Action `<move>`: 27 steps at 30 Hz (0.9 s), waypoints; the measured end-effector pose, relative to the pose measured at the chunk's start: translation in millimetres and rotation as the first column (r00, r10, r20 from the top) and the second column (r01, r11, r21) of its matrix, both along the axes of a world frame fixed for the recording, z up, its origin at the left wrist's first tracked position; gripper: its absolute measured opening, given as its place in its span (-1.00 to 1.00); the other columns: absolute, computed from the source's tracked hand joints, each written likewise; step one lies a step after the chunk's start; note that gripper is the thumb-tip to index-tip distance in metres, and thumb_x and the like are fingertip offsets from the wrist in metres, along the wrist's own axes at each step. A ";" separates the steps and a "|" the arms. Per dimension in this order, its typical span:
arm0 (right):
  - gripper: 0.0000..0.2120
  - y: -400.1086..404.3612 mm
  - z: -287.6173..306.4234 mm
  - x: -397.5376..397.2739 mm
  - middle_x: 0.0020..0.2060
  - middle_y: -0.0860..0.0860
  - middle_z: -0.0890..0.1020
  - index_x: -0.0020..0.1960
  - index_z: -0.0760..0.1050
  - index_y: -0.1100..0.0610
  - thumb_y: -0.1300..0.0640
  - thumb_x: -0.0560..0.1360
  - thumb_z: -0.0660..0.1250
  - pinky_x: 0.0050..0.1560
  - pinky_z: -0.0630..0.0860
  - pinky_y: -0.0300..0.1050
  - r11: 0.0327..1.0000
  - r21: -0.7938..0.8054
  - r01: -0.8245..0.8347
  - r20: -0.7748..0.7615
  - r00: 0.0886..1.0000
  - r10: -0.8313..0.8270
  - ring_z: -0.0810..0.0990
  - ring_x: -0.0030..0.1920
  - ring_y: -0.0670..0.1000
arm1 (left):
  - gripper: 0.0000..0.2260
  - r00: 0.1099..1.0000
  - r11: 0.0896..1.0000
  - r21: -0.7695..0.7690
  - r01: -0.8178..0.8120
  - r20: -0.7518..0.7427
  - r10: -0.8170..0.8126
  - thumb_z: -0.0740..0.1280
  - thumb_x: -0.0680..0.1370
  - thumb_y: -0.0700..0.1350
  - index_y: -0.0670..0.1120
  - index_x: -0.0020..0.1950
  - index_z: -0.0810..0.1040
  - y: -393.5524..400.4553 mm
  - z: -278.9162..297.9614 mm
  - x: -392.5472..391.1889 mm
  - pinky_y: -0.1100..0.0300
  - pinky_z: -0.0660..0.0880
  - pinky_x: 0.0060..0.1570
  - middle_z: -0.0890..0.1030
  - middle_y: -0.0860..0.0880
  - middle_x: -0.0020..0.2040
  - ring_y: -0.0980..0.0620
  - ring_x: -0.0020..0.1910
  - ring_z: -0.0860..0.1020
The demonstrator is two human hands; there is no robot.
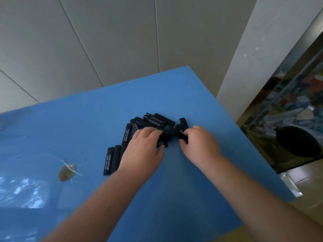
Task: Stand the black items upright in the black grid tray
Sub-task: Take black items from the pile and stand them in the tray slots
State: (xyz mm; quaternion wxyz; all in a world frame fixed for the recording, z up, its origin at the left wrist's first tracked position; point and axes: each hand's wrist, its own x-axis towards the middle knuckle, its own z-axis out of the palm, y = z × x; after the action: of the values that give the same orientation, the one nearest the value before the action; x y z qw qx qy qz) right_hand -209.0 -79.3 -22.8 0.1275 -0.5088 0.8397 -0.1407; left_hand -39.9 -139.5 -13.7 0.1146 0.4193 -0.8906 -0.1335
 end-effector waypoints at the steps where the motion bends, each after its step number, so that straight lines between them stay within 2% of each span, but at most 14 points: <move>1: -0.81 1.8 0.0 -3.7 -0.14 0.01 0.46 -0.07 0.57 0.11 -0.01 0.54 0.32 -0.21 0.41 -0.09 1.000 -0.012 0.007 0.030 1.000 -0.007 0.55 -0.10 0.14 | -0.61 1.000 1.000 -0.010 -0.007 0.001 0.007 0.33 0.56 -0.03 -0.05 0.38 0.48 -1.1 -0.6 -2.9 0.17 0.33 0.32 0.50 0.03 0.29 -0.03 0.30 0.42; 4: -0.78 10.5 -0.6 -16.7 -0.25 0.01 0.53 -0.17 0.58 0.11 -0.03 0.53 0.33 -0.28 0.43 -0.06 0.999 -0.023 0.038 0.121 0.992 -0.035 0.54 -0.22 0.11 | -0.63 1.000 0.999 -0.031 -0.011 0.012 0.012 0.30 0.59 -0.06 -0.05 0.40 0.47 -5.4 -3.9 -11.3 0.19 0.29 0.34 0.49 0.04 0.31 -0.04 0.31 0.39; 6: -0.70 19.6 -1.0 -25.7 -0.39 0.05 0.56 -0.23 0.53 0.19 -0.02 0.54 0.31 -0.33 0.46 -0.03 0.997 -0.018 0.070 0.203 0.977 -0.065 0.54 -0.32 0.14 | -0.63 1.000 0.999 -0.049 0.002 0.024 0.000 0.28 0.61 -0.08 -0.06 0.42 0.45 -8.8 -5.6 -18.2 0.17 0.28 0.35 0.49 0.03 0.32 -0.06 0.32 0.39; 8: -0.70 29.1 1.2 -32.3 -0.39 0.13 0.59 -0.22 0.53 0.21 0.03 0.58 0.27 -0.32 0.52 0.02 0.991 -0.022 0.132 0.382 0.917 -0.114 0.57 -0.34 0.18 | -0.63 0.997 0.997 -0.066 0.033 0.065 -0.028 0.24 0.62 -0.04 -0.06 0.43 0.43 -12.4 -7.2 -27.8 0.13 0.27 0.36 0.47 0.03 0.34 -0.08 0.33 0.37; 9: -0.73 33.8 3.5 -34.2 -0.34 0.13 0.63 -0.18 0.57 0.20 0.07 0.60 0.26 -0.26 0.58 0.03 0.982 -0.024 0.187 0.523 0.840 -0.147 0.61 -0.33 0.13 | -0.63 0.995 0.996 -0.073 0.046 0.097 -0.039 0.23 0.62 -0.01 -0.04 0.42 0.43 -14.0 -8.8 -33.2 0.11 0.27 0.37 0.46 0.04 0.35 -0.08 0.33 0.36; 11: -0.78 42.6 9.2 -35.2 -0.28 0.10 0.67 -0.10 0.62 0.15 0.15 0.63 0.25 -0.23 0.64 -0.08 0.956 0.011 0.294 0.773 0.604 -0.194 0.65 -0.33 -0.01 | -0.66 0.982 0.992 -0.107 0.071 0.182 -0.051 0.22 0.59 0.04 -0.01 0.34 0.49 -15.0 -12.7 -43.7 0.08 0.30 0.30 0.47 0.06 0.31 -0.07 0.28 0.36; 13: -0.82 48.6 12.6 -37.3 -0.23 0.11 0.67 -0.03 0.61 0.18 0.18 0.64 0.24 -0.21 0.62 -0.15 0.942 0.040 0.334 0.881 0.432 -0.191 0.66 -0.29 -0.04 | -0.73 0.960 0.983 -0.154 0.098 0.274 -0.052 0.23 0.54 0.02 0.02 0.20 0.53 -14.0 -16.6 -51.4 0.10 0.31 0.16 0.51 0.07 0.19 -0.05 0.18 0.38; 15: -0.84 52.5 14.8 -39.8 -0.21 0.13 0.68 0.01 0.59 0.22 0.18 0.64 0.25 -0.19 0.63 -0.12 0.932 0.054 0.359 0.928 0.325 -0.179 0.68 -0.25 0.00 | -0.80 0.949 0.976 -0.187 0.113 0.312 -0.050 0.24 0.50 -0.03 0.03 0.09 0.54 -13.4 -19.6 -55.7 0.12 0.30 0.04 0.53 0.08 0.06 -0.05 0.08 0.40; 17: -0.85 55.1 18.0 -42.1 -0.21 0.14 0.70 0.03 0.58 0.25 0.19 0.64 0.27 -0.20 0.63 -0.12 0.924 0.056 0.379 0.953 0.257 -0.163 0.69 -0.23 0.03 | -0.84 0.947 0.971 -0.206 0.124 0.318 -0.054 0.26 0.48 -0.06 0.02 0.03 0.53 -14.7 -20.0 -58.6 0.13 0.28 -0.02 0.52 0.08 -0.01 -0.05 0.03 0.41; 22: -0.87 59.2 26.6 -46.7 -0.12 0.21 0.73 0.06 0.57 0.27 0.21 0.63 0.30 -0.16 0.64 -0.13 0.926 0.034 0.376 0.974 0.194 -0.115 0.72 -0.18 0.06 | -0.89 0.945 0.952 -0.258 0.165 0.319 -0.078 0.36 0.47 -0.13 0.05 -0.03 0.54 -20.2 -16.4 -60.2 0.16 0.29 -0.08 0.53 0.11 -0.12 -0.02 -0.06 0.45; 25: -0.88 60.5 29.6 -49.5 -0.11 0.21 0.73 0.05 0.57 0.27 0.22 0.62 0.30 -0.13 0.65 -0.13 0.930 0.015 0.367 0.980 0.182 -0.087 0.72 -0.16 0.06 | -0.91 0.984 0.942 -0.312 0.123 0.162 -0.075 0.39 0.50 -0.13 0.00 -0.01 0.59 -23.3 -10.1 -58.1 0.12 0.42 -0.08 0.59 0.08 -0.12 -0.04 -0.10 0.52; 26: -0.87 60.8 31.0 -50.6 -0.12 0.20 0.73 0.06 0.57 0.28 0.22 0.62 0.30 -0.12 0.65 -0.13 0.932 0.008 0.364 0.981 0.176 -0.077 0.73 -0.15 0.06 | -0.92 0.996 0.953 -0.290 0.086 0.048 -0.075 0.37 0.53 -0.12 -0.04 0.02 0.59 -20.7 -2.4 -57.4 0.12 0.45 -0.07 0.60 0.06 -0.09 -0.04 -0.10 0.53; 27: -0.87 60.7 32.1 -51.7 -0.12 0.20 0.73 0.06 0.57 0.27 0.22 0.62 0.30 -0.11 0.65 -0.13 0.933 0.003 0.360 0.983 0.170 -0.068 0.73 -0.14 0.06 | -0.92 0.996 0.979 -0.204 0.005 -0.087 -0.023 0.35 0.55 -0.11 -0.05 0.03 0.58 -15.1 8.8 -56.9 0.17 0.45 -0.08 0.60 0.08 -0.07 0.01 -0.11 0.54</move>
State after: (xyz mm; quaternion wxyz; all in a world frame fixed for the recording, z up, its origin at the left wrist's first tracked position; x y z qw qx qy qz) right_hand -260.8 -18.6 9.3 0.5450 -0.1919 0.6105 -0.5417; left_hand -96.9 -154.6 -4.9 0.1953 0.3929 -0.8965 -0.0611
